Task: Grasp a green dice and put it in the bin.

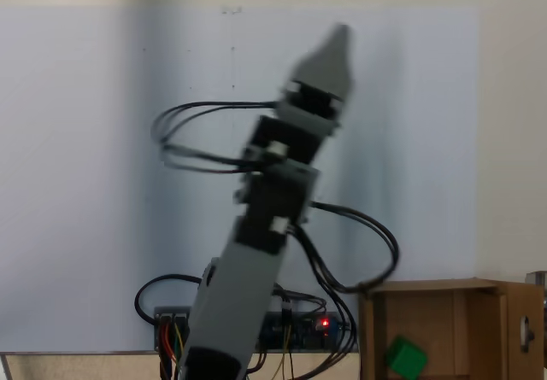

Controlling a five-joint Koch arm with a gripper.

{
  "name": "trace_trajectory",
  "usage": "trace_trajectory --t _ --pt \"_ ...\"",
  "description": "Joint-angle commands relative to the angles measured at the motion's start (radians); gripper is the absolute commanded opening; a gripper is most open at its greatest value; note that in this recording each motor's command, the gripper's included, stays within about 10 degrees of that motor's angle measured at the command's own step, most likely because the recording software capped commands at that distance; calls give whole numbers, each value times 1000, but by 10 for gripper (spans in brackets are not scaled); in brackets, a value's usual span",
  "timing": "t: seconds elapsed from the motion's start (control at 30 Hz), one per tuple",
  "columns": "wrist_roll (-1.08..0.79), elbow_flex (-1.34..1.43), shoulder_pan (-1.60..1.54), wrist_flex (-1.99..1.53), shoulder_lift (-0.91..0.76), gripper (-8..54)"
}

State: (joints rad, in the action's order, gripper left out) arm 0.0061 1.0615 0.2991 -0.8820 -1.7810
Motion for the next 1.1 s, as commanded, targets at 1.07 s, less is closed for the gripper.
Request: trace_trajectory --t 1.07 --pt "-75 552 -241 710 -595 463"
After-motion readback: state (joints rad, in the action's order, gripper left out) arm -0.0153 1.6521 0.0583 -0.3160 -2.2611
